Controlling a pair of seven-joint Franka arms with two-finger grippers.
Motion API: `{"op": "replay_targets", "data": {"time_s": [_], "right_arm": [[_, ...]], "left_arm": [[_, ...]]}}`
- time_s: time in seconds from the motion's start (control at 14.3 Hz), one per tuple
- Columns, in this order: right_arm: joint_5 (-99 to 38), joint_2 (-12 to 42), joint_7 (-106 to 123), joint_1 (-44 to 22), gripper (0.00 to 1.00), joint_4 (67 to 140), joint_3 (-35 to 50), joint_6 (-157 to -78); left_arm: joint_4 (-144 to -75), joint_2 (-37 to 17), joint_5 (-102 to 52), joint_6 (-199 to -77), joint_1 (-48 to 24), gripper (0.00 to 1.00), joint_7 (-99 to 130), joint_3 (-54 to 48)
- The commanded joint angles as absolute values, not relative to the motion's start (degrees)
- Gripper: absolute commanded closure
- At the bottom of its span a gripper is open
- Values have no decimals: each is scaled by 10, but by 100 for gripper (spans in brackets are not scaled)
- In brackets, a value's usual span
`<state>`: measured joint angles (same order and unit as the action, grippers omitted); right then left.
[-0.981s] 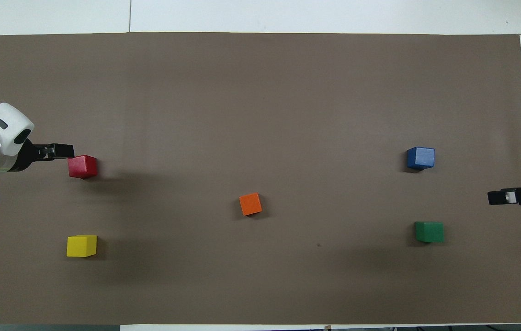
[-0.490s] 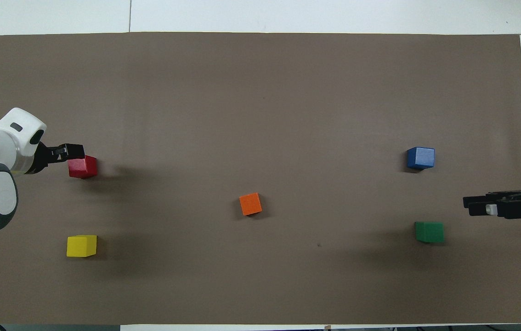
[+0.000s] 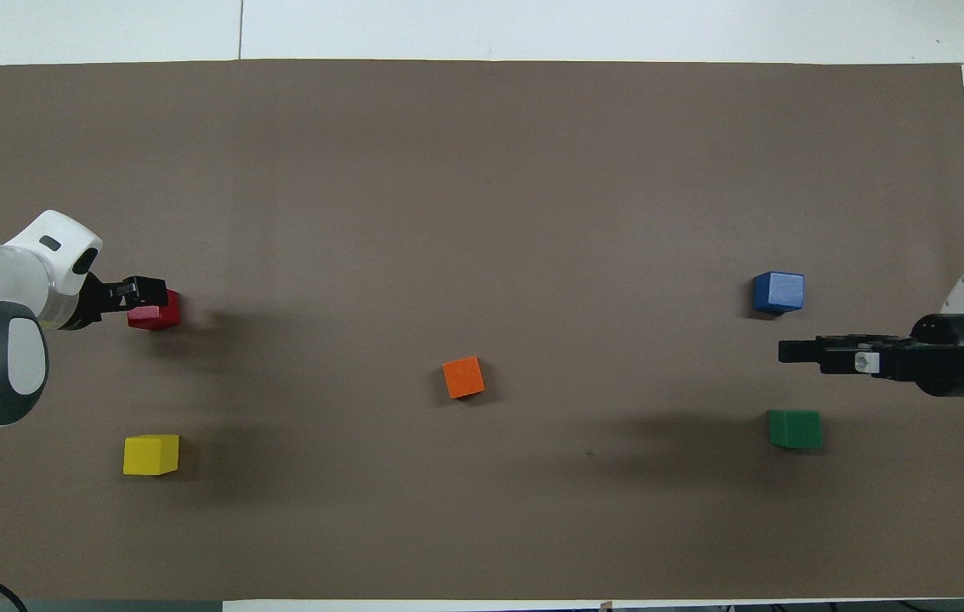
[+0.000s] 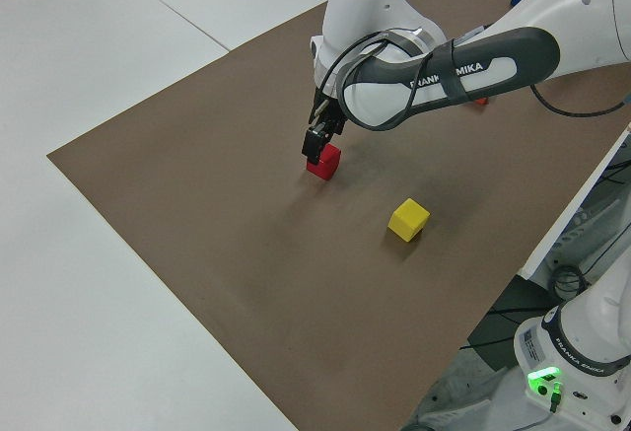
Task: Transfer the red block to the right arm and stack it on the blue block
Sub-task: 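Grasp the red block with the left gripper while the right gripper advances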
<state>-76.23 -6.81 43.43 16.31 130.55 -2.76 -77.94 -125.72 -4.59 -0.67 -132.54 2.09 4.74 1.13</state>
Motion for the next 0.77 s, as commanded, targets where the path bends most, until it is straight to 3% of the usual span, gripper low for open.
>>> {"op": "replay_targets", "data": {"time_s": [0.0,0.35,0.7], "right_arm": [[-826,-69,452,138,0,1337,-28,-767],[-929,-55,454,70,0,1375,-28,-767],[-1047,32,525,-7,0,1387,-28,-711]], "left_arm": [[-1235,-47,-12,-1268,18,0,52,14],[-1202,-90,-12,-1264,11,0,53,12],[-1196,-104,-11,-1280,11,0,49,13]]}}
